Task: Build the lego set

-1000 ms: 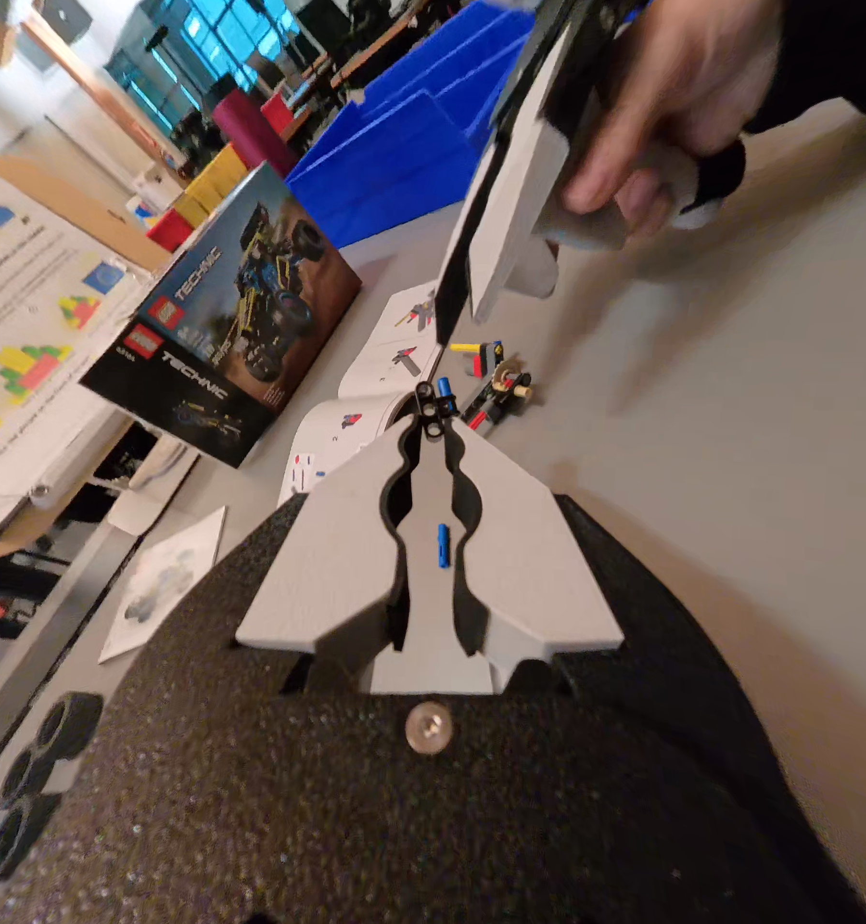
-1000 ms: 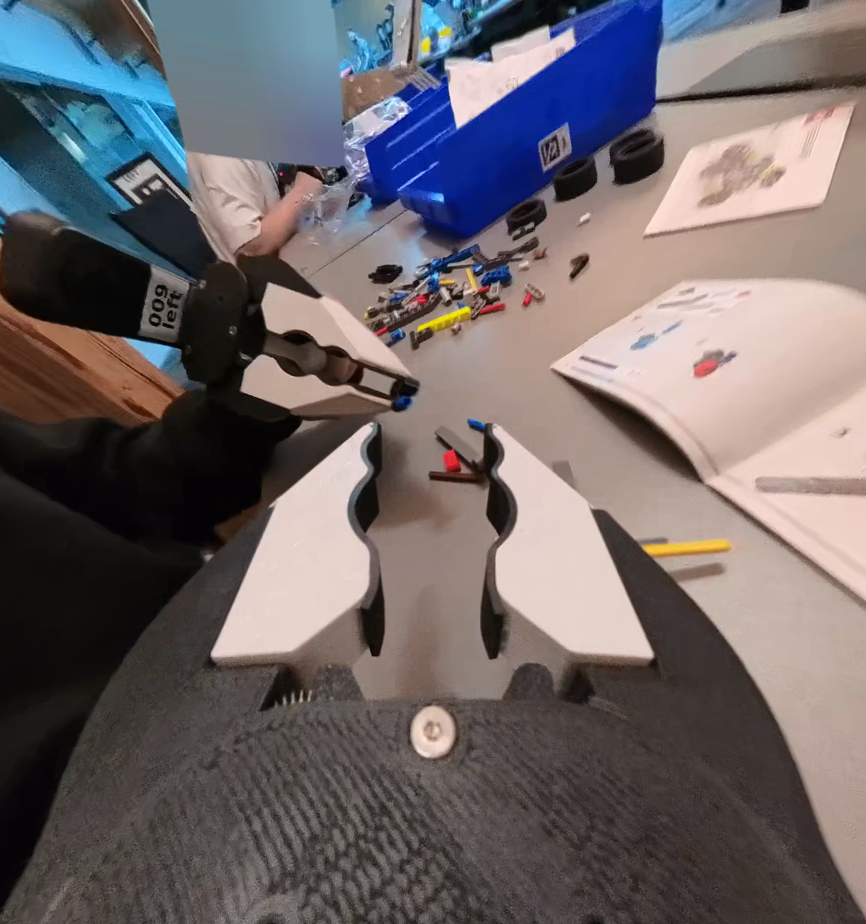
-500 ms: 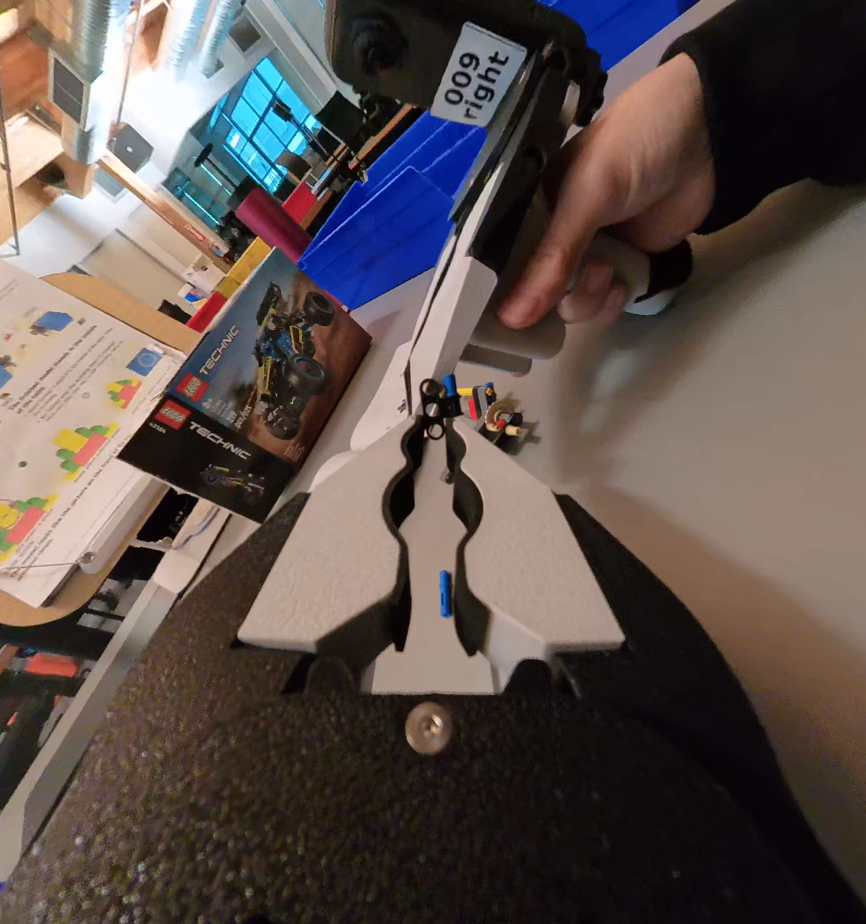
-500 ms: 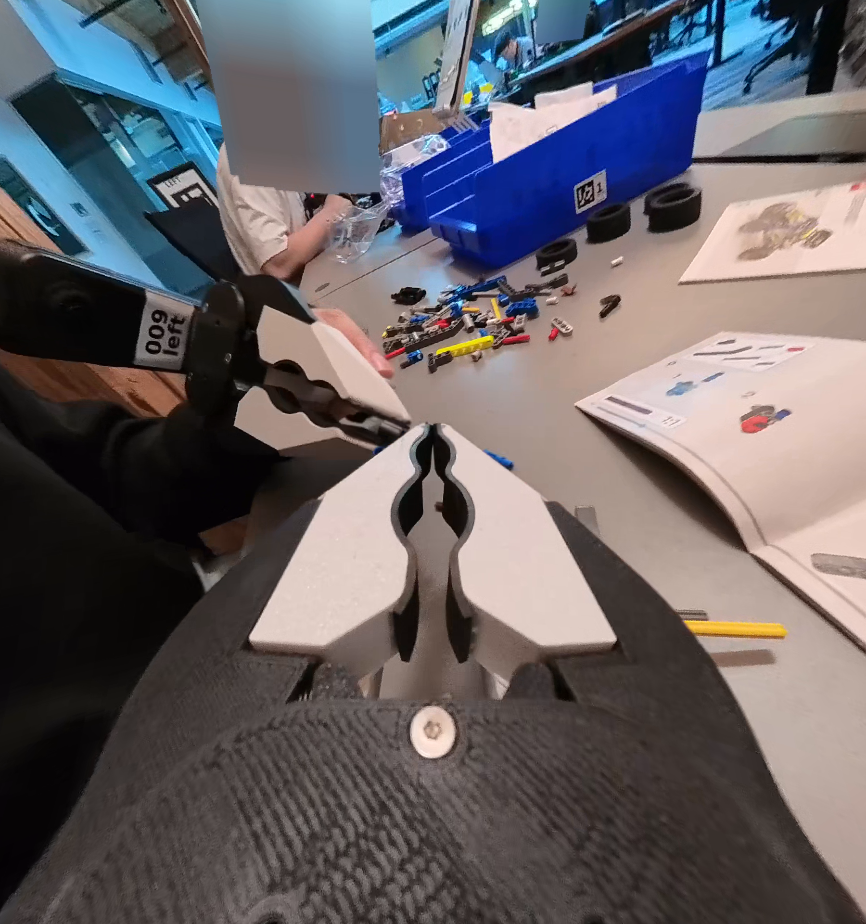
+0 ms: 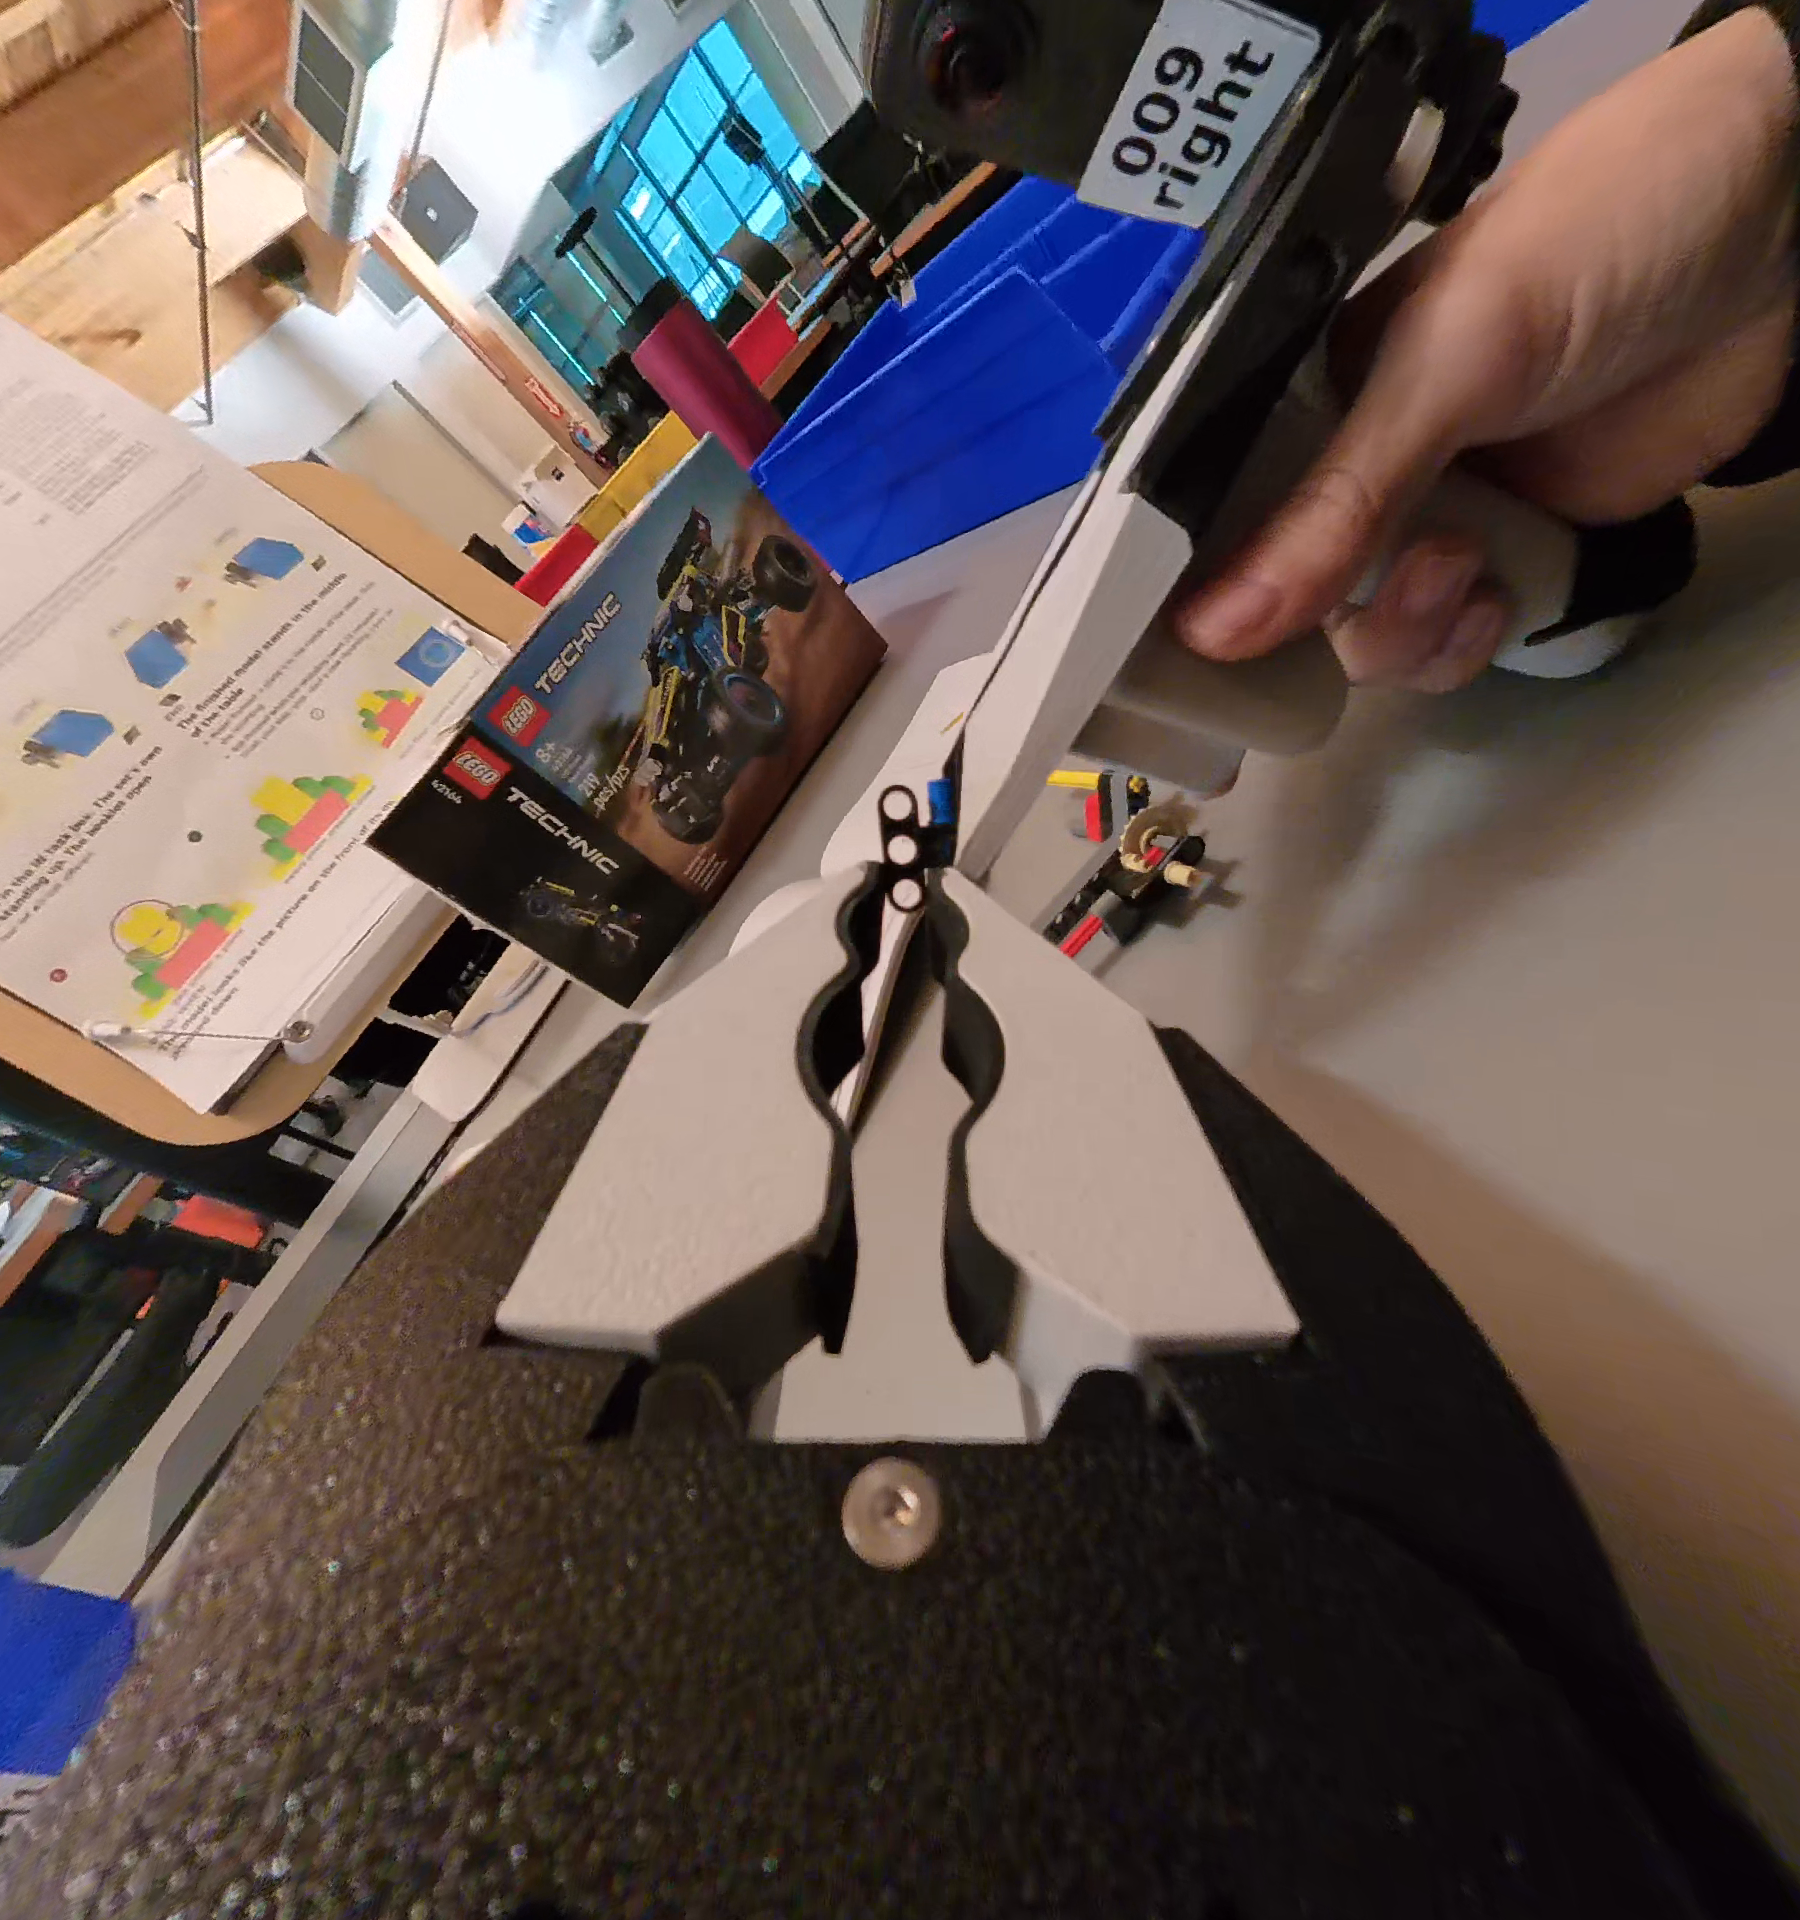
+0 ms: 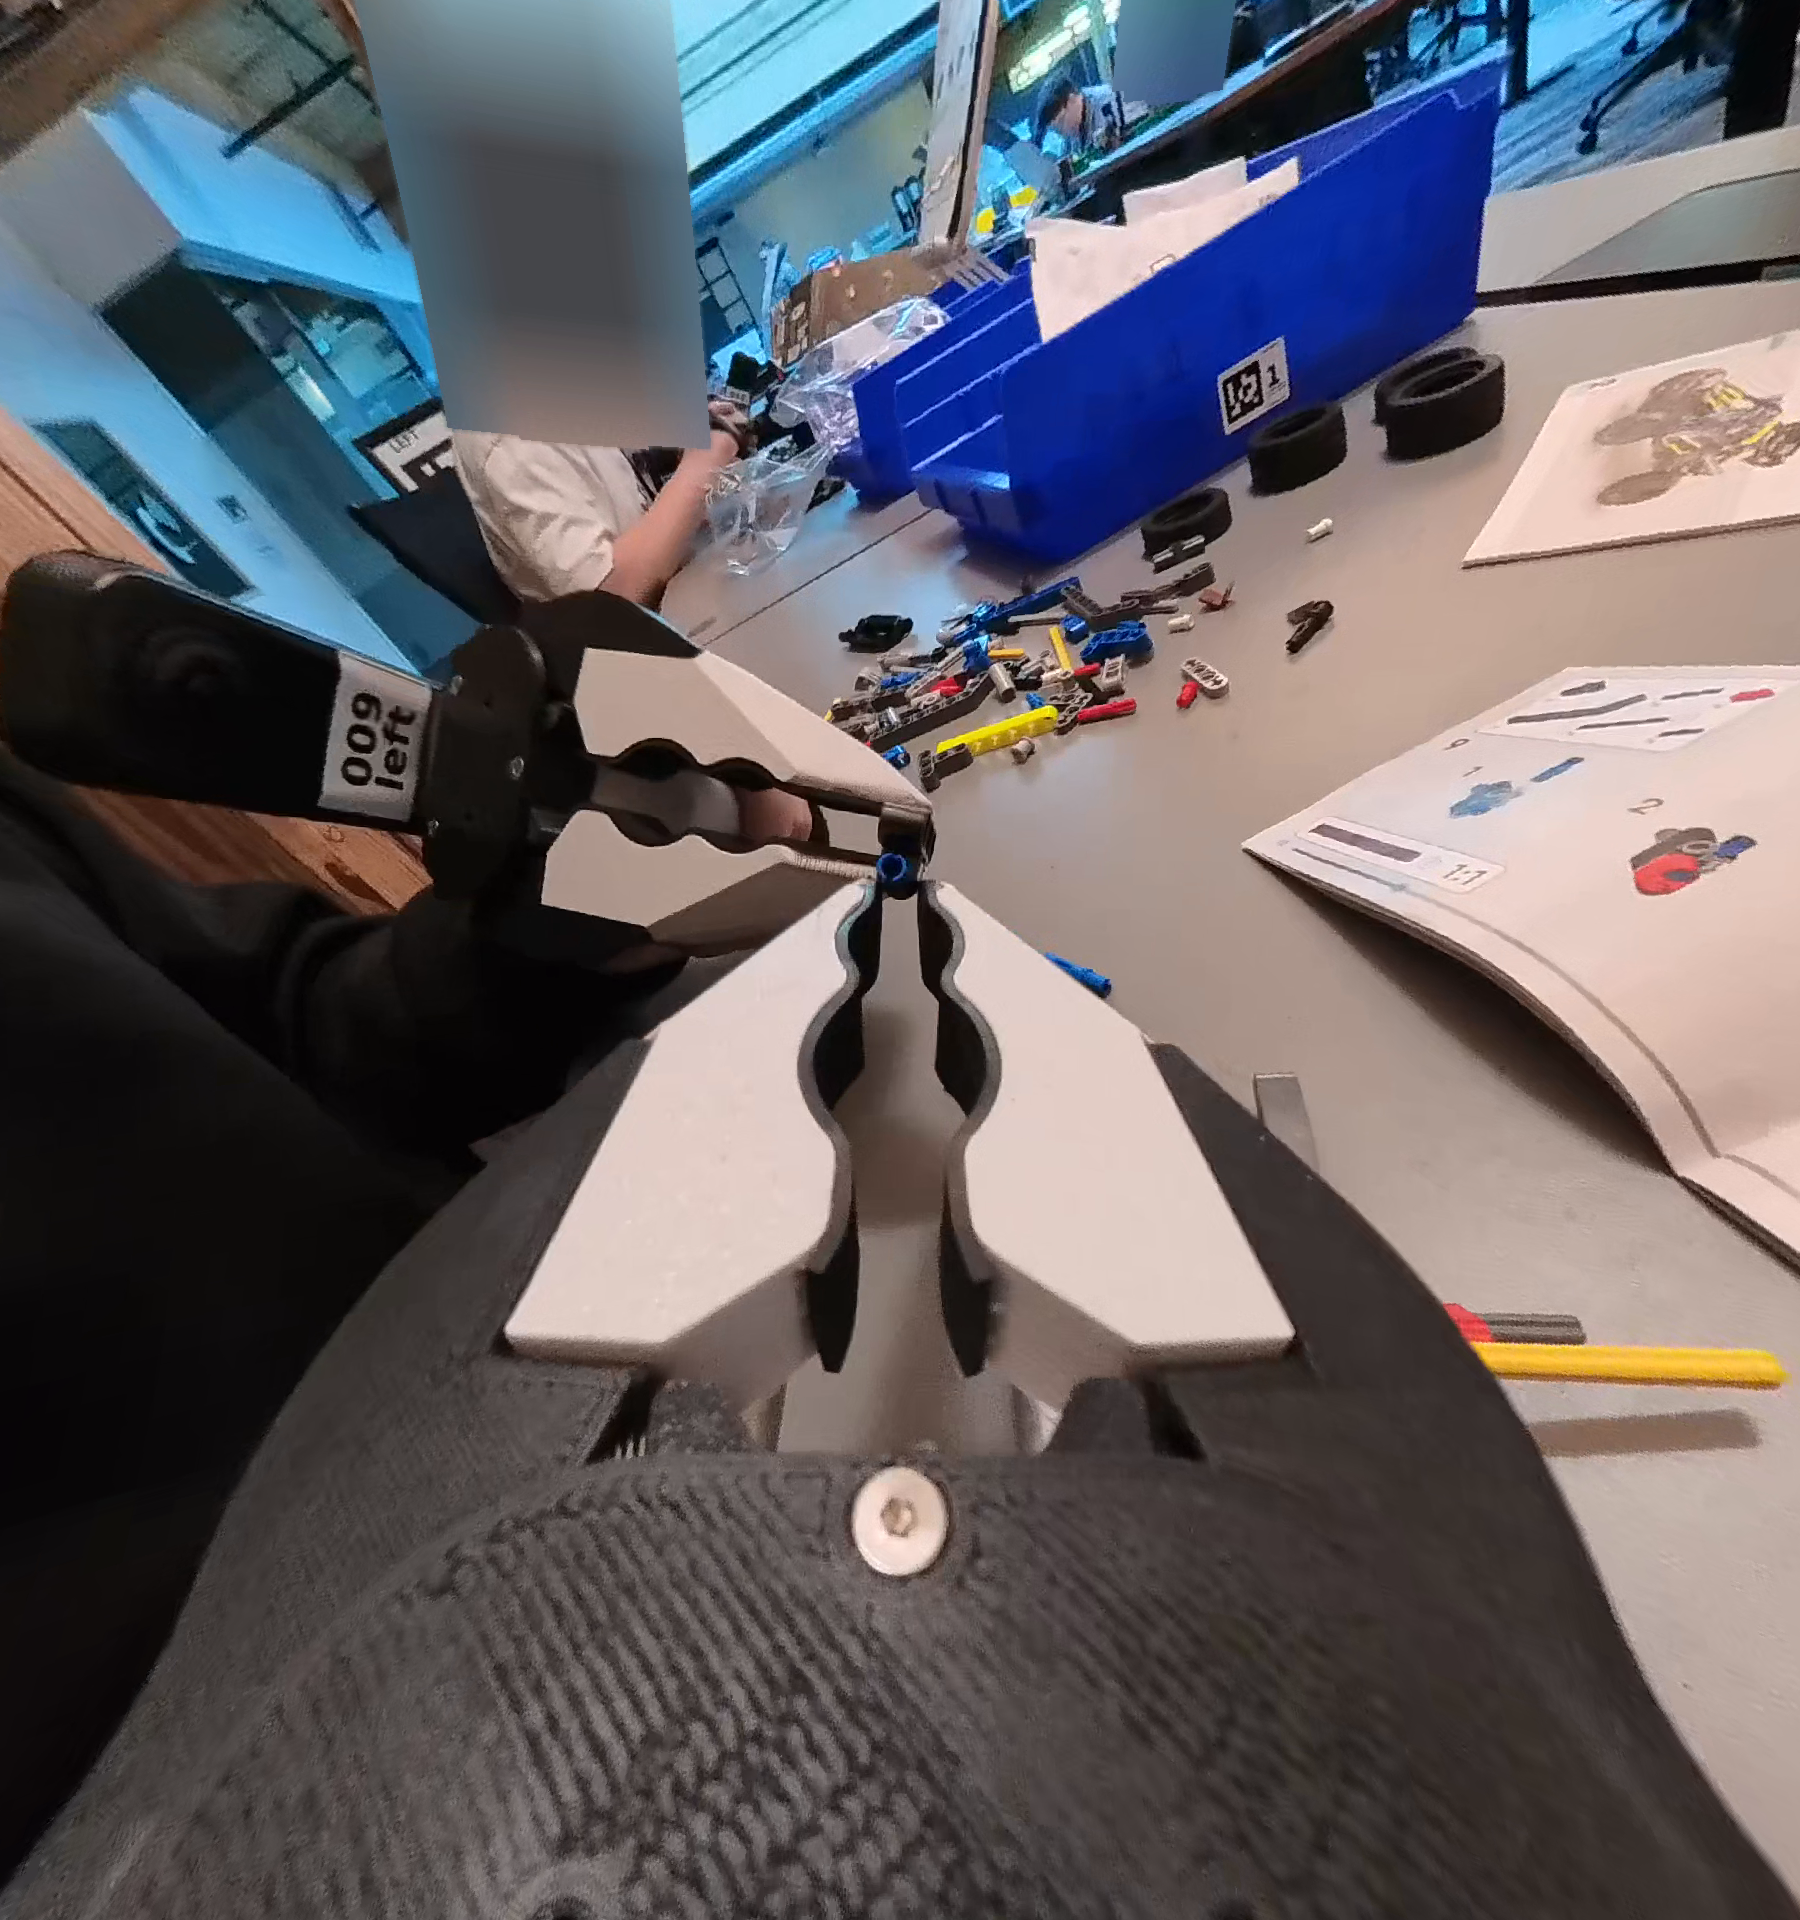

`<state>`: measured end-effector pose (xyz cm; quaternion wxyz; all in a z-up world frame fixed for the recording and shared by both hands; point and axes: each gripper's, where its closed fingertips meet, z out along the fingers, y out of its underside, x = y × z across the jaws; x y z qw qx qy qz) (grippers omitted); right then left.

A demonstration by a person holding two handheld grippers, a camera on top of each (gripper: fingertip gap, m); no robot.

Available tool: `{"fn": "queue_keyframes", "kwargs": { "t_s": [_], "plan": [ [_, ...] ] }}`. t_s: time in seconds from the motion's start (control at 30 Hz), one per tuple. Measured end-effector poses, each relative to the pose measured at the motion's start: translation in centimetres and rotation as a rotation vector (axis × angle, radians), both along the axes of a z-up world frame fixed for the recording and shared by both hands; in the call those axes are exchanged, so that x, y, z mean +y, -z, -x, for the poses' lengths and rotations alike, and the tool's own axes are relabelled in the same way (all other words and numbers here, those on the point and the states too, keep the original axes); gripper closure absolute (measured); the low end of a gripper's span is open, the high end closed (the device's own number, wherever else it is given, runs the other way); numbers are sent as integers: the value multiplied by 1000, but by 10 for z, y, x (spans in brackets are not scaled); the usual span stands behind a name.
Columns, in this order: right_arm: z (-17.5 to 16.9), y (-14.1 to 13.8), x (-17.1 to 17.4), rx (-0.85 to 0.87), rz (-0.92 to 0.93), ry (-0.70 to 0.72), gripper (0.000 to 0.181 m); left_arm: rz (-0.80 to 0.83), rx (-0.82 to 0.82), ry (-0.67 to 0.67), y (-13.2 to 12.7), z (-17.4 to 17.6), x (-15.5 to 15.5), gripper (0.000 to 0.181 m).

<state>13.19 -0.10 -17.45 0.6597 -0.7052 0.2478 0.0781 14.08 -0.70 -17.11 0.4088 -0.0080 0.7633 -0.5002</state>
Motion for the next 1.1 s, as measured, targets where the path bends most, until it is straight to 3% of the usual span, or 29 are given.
{"fn": "queue_keyframes", "kwargs": {
  "t_s": [0.17, 0.43, 0.67, 0.8, 0.93, 1.1],
  "plan": [
    [0, -6, 3, 84, -88, 20, 166, -42, -79, -55, -2, -4, 3, 176],
    [0, -5, -1, 17, -48, 18, 175, -133, -146, -6, 1, 6, -3, 175],
    [15, 9, -8, -277, 237, -124, 175, -32, 301, 254, 10, 33, -7, 162],
    [29, 22, -8, -464, 375, -229, 175, -32, 581, 320, 15, 45, 7, 161],
    [42, 35, 0, -511, 442, -320, 176, -71, 681, 330, 25, 50, 12, 166],
    [53, 35, 7, -560, 466, -361, 175, -146, 690, 367, 34, 63, 7, 167]
  ]
}}
